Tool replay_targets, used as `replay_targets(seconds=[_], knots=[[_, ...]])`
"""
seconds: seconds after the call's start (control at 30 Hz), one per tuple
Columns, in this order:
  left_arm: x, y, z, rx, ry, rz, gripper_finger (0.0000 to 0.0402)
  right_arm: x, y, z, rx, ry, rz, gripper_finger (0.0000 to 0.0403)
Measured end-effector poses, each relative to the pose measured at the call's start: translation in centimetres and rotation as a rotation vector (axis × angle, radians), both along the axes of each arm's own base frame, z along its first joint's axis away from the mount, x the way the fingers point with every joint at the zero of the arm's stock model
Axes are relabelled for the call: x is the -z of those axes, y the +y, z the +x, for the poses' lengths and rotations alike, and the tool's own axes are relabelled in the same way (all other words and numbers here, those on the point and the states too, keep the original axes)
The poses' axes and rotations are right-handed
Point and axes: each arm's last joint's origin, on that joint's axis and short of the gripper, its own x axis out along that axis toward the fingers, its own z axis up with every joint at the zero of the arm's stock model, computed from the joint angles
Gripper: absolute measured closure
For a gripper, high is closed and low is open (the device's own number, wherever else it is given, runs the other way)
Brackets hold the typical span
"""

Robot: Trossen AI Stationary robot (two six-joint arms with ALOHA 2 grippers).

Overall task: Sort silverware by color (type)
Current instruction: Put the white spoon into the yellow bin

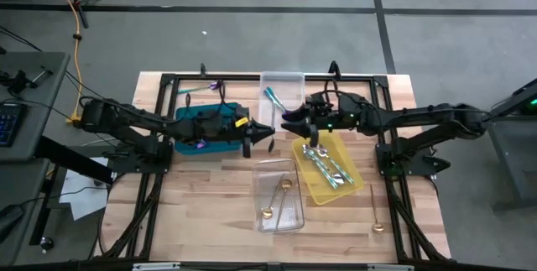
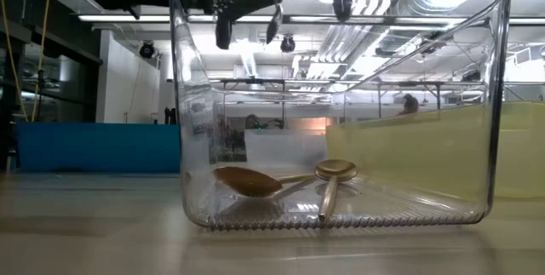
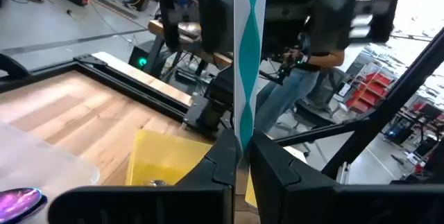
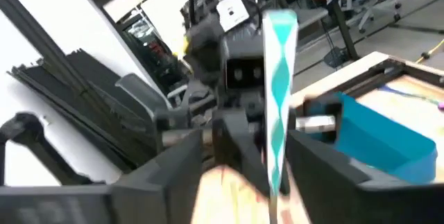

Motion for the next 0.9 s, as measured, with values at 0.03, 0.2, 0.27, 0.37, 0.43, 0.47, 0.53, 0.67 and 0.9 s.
replay_targets(seconds=[0.03,0.2,0.27,0.37,0.43,0.47,0.53,0.67,0.9], knots=[[0.1,-0.1,0.1,0.003,0.002,0.000,0.0388,-0.3,-0.1,0.3,0.004,-0.006,-0.004,0.0188],[0.1,-0.2,0.2,0.002,-0.012,0.001,0.0388,-0.3,-0.8,1.3,0.024,0.017,0.001,0.0161],[0.0,-0.2,0.2,0.002,-0.014,0.015,0.0388,0.1,-0.8,1.7,0.026,0.033,0.004,0.0160],[-0.7,-0.3,0.5,0.017,-0.021,0.066,0.0388,0.8,-0.9,2.3,0.024,0.059,0.007,0.0160],[-1.1,-0.3,0.7,0.029,-0.018,0.098,0.0388,1.3,-0.9,2.5,0.017,0.074,0.014,0.0160],[-1.2,-0.3,0.8,0.030,-0.009,0.109,0.0388,1.3,-0.8,2.7,0.009,0.064,0.016,0.0160],[-1.0,-0.2,0.8,0.031,0.014,0.113,0.0388,1.1,-0.8,2.7,-0.015,0.041,0.014,0.0160],[-0.9,-0.1,0.8,0.026,0.028,0.108,0.0388,0.5,-0.7,2.6,-0.025,-0.002,0.008,0.0165],[-0.8,-0.1,0.8,0.027,0.036,0.107,0.0388,0.1,-0.7,2.5,-0.025,-0.028,0.005,0.0277]])
